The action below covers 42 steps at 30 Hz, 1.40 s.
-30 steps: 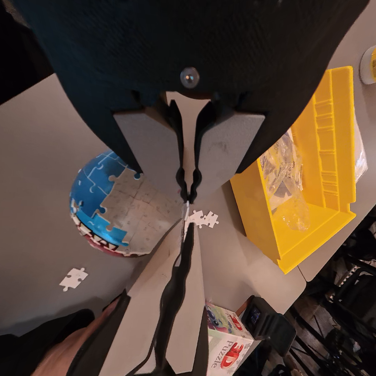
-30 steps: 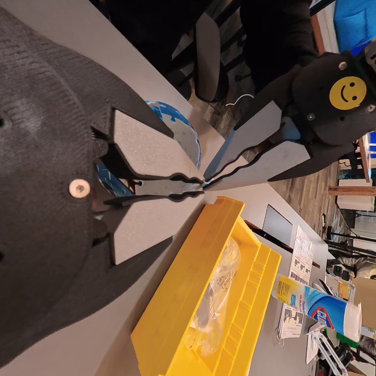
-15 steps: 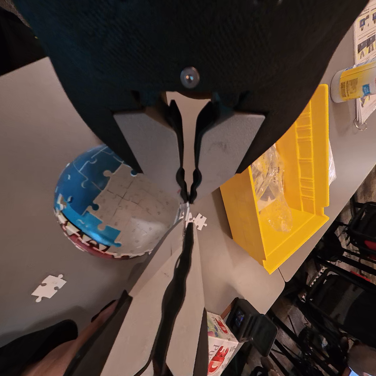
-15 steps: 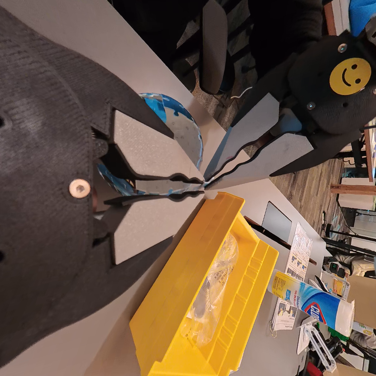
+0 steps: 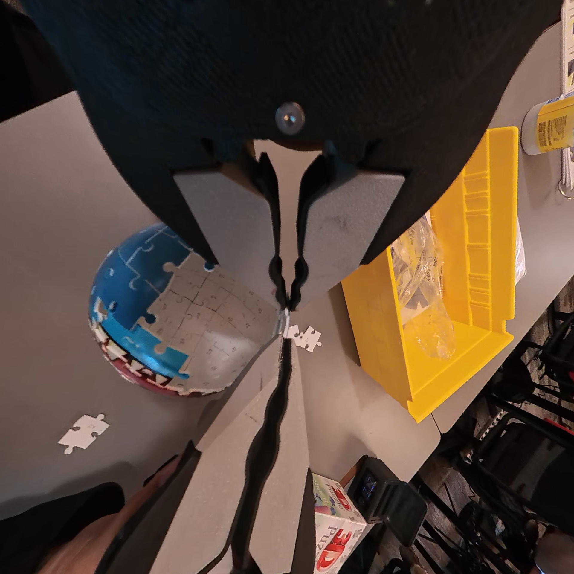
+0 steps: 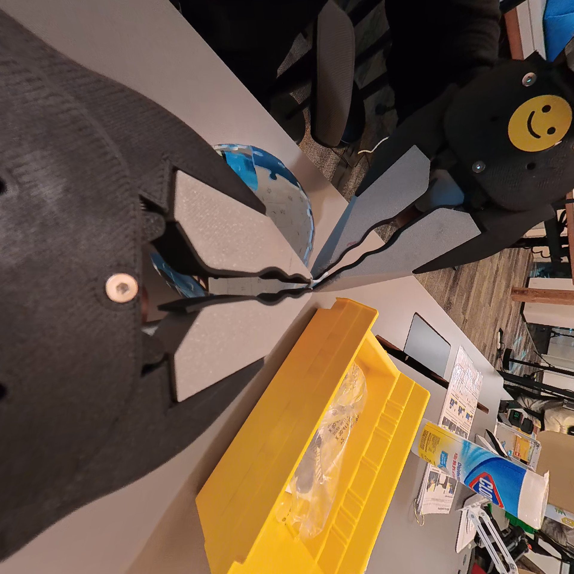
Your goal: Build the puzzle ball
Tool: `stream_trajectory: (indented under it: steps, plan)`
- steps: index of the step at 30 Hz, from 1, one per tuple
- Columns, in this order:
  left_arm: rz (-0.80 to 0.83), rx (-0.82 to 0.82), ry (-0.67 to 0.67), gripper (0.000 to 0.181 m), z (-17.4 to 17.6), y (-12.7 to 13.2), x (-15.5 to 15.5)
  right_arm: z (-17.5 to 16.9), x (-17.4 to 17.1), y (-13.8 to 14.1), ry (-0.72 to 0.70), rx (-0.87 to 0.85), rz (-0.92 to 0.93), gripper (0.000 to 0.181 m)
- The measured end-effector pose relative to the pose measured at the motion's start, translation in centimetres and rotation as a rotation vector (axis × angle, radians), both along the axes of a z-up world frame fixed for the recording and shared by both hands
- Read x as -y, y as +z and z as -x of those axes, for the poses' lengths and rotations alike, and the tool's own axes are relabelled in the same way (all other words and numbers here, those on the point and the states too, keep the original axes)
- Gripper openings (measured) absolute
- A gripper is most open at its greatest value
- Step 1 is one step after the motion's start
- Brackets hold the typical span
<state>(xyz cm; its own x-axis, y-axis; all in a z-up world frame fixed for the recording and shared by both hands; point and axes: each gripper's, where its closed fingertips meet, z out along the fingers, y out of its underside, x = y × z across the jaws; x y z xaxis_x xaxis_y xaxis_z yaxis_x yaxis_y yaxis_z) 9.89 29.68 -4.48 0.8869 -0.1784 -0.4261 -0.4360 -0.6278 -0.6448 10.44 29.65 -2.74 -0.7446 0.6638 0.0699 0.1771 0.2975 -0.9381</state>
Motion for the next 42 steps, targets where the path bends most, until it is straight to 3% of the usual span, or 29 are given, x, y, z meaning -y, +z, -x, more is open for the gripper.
stream_trajectory:
  steps: [1,27,42]
  plan:
    - [0.0,0.001,0.0,0.0,-0.02,0.0,0.01,-0.02,0.01,-0.01,0.001,0.001,-0.001,0.0]
    - [-0.017,-0.043,-0.004,0.0,-0.35,0.09,0.07,-0.47,0.13,-0.01,0.015,-0.013,-0.043,0.0]
    - [-0.022,-0.051,-0.008,0.0,-0.28,0.11,0.16,0.1,0.41,-0.35,0.044,-0.09,-0.182,0.004]
